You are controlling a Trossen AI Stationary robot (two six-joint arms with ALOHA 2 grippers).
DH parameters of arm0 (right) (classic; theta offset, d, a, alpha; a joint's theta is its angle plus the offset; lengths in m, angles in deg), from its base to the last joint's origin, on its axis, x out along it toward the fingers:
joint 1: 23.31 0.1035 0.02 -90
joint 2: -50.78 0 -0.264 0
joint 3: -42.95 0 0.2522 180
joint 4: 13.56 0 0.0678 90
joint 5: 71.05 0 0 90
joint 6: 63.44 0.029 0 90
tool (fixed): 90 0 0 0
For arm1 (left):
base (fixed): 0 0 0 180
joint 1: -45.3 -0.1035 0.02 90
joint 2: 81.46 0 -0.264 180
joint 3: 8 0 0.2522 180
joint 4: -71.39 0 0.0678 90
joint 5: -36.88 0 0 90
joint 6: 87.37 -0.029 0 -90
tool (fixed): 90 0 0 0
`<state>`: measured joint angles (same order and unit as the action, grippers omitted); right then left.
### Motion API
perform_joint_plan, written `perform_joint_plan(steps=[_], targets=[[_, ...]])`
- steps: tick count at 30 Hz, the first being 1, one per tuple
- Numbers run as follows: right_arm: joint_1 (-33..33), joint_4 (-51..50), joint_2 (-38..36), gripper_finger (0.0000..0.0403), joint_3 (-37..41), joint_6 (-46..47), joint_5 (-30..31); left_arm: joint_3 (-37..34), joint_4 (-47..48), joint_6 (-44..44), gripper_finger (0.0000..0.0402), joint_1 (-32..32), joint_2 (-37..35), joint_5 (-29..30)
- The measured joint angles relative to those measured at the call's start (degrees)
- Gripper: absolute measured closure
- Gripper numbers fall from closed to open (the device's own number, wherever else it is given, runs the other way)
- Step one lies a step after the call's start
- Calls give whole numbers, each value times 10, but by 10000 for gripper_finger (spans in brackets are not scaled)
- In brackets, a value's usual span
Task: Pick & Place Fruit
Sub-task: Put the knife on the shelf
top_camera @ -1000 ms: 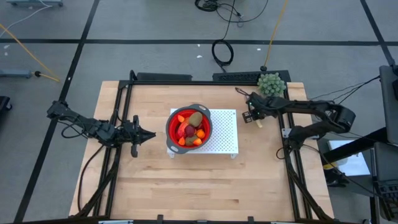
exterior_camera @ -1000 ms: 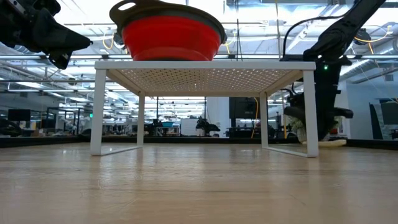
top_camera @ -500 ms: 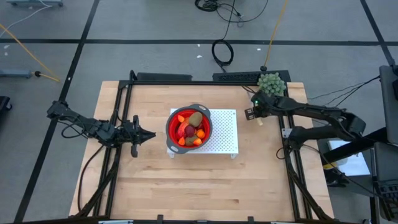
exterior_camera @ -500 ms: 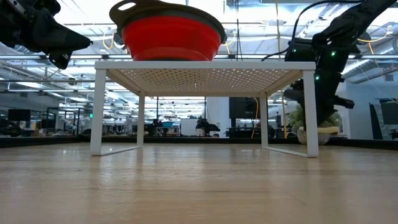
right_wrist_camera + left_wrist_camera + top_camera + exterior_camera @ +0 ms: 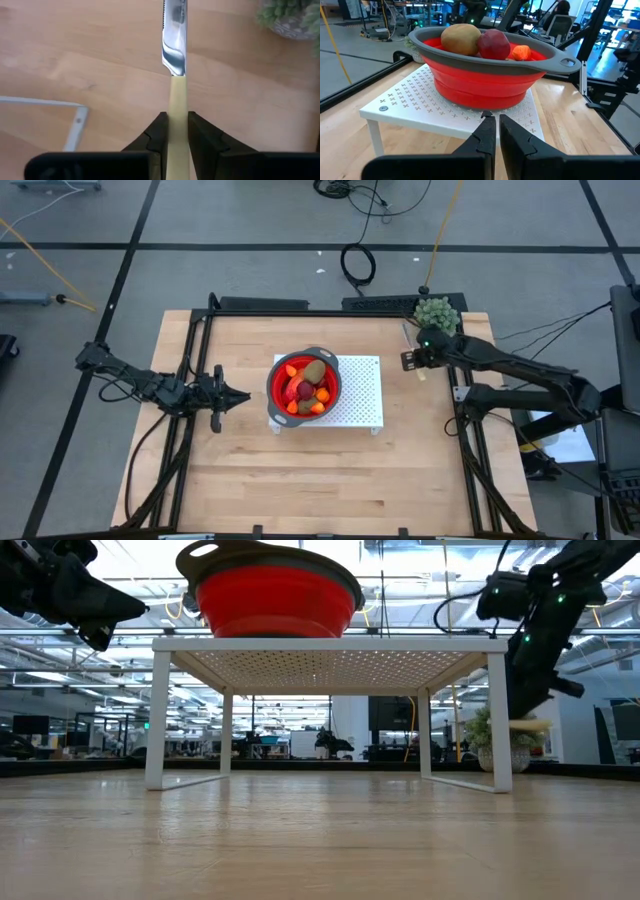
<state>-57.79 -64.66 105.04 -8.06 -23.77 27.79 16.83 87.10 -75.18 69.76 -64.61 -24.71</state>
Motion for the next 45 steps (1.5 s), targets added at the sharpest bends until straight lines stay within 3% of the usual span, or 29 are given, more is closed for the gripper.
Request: perform_joint_plan(steps=[13,22,45], targets=[[61,-74,-1,357,-149,19,18,0,0,1,380,0,0,0],[129,-145,43,357,-243,58,50,0,0,2,380,0,0,0],[310,-216,174,357,-368,229,94,0,34,30,380,0,0,0]])
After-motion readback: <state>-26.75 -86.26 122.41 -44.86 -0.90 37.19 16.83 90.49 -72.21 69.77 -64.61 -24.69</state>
